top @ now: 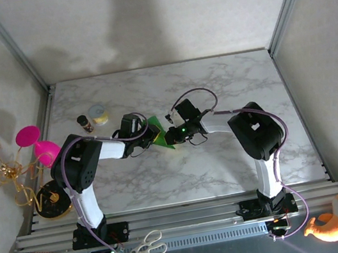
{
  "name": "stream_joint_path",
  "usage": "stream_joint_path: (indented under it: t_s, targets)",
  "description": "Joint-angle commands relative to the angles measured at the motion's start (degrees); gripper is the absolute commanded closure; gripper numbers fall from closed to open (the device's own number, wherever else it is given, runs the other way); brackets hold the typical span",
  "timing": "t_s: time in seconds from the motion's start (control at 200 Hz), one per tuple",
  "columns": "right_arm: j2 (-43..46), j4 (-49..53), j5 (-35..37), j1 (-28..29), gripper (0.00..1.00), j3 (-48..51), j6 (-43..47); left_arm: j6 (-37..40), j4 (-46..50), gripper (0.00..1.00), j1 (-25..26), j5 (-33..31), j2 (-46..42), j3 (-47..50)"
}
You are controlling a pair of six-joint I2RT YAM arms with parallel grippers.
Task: Fold a paper plane with a square sheet of paper (pick it up from the middle)
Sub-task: Fourth fold the wing at the center of the table.
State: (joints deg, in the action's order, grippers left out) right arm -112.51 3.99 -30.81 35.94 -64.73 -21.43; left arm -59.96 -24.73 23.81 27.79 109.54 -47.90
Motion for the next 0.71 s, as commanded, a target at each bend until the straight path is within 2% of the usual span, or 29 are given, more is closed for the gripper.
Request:
stream_joint_path:
  t_s: [0.0,0.701]
  targets:
    - [-1.6,1.6,1.4,0.4,0.87,-1.1,0.7,2.0,13.8,0.81,0.4,-6.3,5.2,2.5]
    - [-2.5,4.6,2.5,0.4,0.87,-1.7,1.5,1.5,18.7,0.8,1.1,-8.9,6.3,1.0]
